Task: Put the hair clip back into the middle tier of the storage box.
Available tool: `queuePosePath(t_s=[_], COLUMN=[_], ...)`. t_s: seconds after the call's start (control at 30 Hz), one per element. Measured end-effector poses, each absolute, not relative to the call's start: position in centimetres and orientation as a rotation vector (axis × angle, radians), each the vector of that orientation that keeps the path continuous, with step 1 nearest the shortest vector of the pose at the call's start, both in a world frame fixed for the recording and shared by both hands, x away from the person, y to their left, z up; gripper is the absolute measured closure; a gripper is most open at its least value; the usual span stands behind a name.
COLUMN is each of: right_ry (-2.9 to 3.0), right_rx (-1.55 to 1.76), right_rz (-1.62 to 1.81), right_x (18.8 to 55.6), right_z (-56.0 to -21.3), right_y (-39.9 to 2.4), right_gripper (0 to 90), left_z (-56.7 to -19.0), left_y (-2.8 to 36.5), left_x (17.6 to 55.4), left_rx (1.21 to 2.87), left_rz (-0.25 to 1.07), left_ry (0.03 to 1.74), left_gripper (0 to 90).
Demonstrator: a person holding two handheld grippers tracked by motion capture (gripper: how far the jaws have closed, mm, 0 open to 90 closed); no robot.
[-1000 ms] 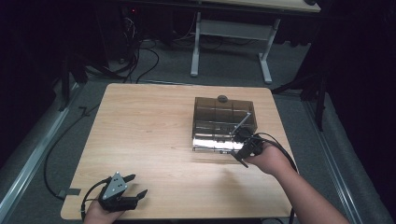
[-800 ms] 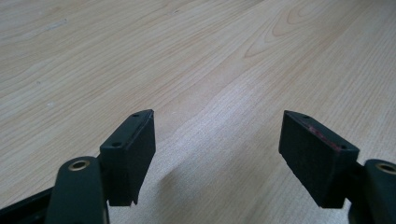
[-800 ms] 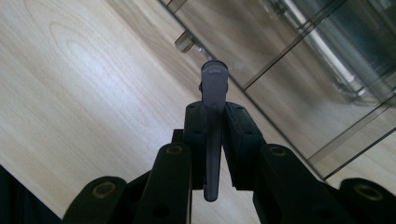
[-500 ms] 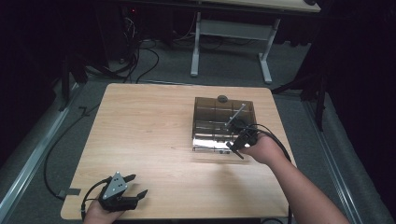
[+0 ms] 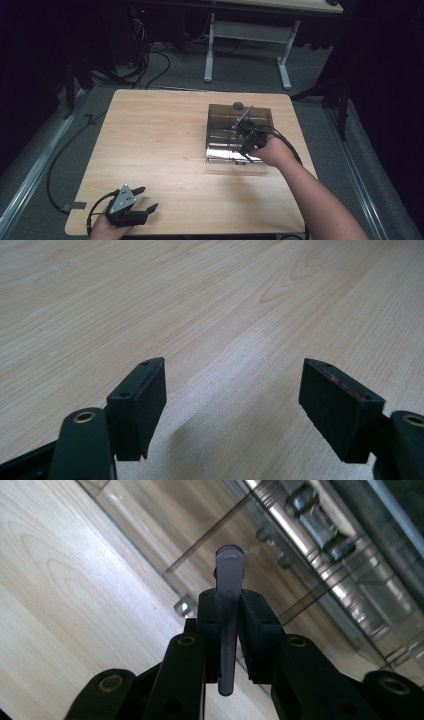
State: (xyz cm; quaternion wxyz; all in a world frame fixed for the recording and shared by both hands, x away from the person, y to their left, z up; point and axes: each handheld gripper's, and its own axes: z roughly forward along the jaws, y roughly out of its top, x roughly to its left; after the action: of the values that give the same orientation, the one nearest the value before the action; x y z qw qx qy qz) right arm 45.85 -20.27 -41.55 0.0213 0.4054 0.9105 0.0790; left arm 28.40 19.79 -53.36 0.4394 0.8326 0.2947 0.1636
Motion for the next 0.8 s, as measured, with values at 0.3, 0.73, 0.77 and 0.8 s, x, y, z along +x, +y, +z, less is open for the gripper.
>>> queuePosePath(t_s=[0.3,0.73,0.77,0.8], right_ry=[2.822,2.815,2.817,2.822], right_rx=[1.212,1.224,1.226,1.219], right_rz=[0.248,0.221,0.222,0.225], right_x=[47.1,48.1,48.1,48.2], right_z=[-41.7,-42.8,-42.9,-43.0], right_y=[-19.2,-19.4,-19.5,-19.6], right_gripper=[79.9,79.9,79.9,79.9], left_z=[-53.3,-53.4,-53.3,-53.4], left_y=[19.8,19.8,19.8,19.8], left_x=[28.4,28.4,28.4,28.4], left_rx=[2.069,2.071,2.071,2.071], left_rz=[0.403,0.401,0.401,0.401], left_ry=[0.737,0.738,0.738,0.739], left_gripper=[27.5,27.5,27.5,27.5])
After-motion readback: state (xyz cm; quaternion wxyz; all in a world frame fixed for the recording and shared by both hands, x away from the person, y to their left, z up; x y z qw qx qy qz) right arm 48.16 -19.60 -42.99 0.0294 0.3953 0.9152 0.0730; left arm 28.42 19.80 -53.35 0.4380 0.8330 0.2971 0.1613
